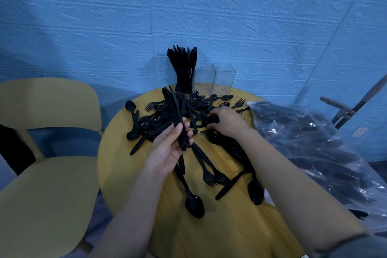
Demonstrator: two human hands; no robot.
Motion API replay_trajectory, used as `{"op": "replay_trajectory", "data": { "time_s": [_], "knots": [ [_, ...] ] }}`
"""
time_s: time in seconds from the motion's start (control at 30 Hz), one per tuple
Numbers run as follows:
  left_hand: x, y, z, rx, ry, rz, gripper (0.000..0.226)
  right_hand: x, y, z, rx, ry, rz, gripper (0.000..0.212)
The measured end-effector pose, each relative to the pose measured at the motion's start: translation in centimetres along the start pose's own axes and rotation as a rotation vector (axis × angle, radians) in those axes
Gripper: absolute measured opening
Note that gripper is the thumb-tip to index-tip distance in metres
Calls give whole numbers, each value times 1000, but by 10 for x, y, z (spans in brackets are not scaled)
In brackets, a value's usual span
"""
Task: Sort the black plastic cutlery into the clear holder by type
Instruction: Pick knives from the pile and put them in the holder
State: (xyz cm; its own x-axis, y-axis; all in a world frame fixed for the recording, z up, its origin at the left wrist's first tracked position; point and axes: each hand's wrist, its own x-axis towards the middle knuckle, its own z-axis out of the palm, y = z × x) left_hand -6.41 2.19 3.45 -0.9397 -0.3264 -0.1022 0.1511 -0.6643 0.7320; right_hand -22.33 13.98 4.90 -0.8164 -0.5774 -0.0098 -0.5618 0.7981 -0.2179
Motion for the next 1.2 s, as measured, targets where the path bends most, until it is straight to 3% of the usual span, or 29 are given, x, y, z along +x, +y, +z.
{"op": "replay_trajectory", "data": {
  "time_s": [0.43, 0.5, 0.57, 0.7, 0.77, 0.87, 0.97, 1.1, 1.2],
  "knots": [
    [19, 11, 2, 95, 59, 3, 22, -43, 9, -13, 66, -317, -255, 36],
    [26, 18, 4, 91, 65, 23, 21, -42, 18, -25, 154, -299, -211, 20],
    [34, 24, 6, 79, 58, 36, 20, -33, 31, -35, 192, -166, -125, 8],
    [50, 29, 12, 84, 42, 39, 20, -10, 49, -42, 150, -10, 35, 10],
    [57, 29, 14, 89, 25, 34, 20, -3, 48, -38, 160, -78, 66, 4],
    [64, 26, 15, 99, 10, 26, 19, 3, 36, -27, 65, -237, 95, 33],
    [66, 18, 11, 97, 6, 16, 21, 6, 27, -17, 14, -267, 128, 41],
    [64, 8, 5, 81, -14, -6, 23, 12, 24, -17, 74, -303, 150, 39],
    [64, 8, 3, 88, -30, -4, 24, 14, 29, -23, 147, -274, 162, 14]
  ]
}}
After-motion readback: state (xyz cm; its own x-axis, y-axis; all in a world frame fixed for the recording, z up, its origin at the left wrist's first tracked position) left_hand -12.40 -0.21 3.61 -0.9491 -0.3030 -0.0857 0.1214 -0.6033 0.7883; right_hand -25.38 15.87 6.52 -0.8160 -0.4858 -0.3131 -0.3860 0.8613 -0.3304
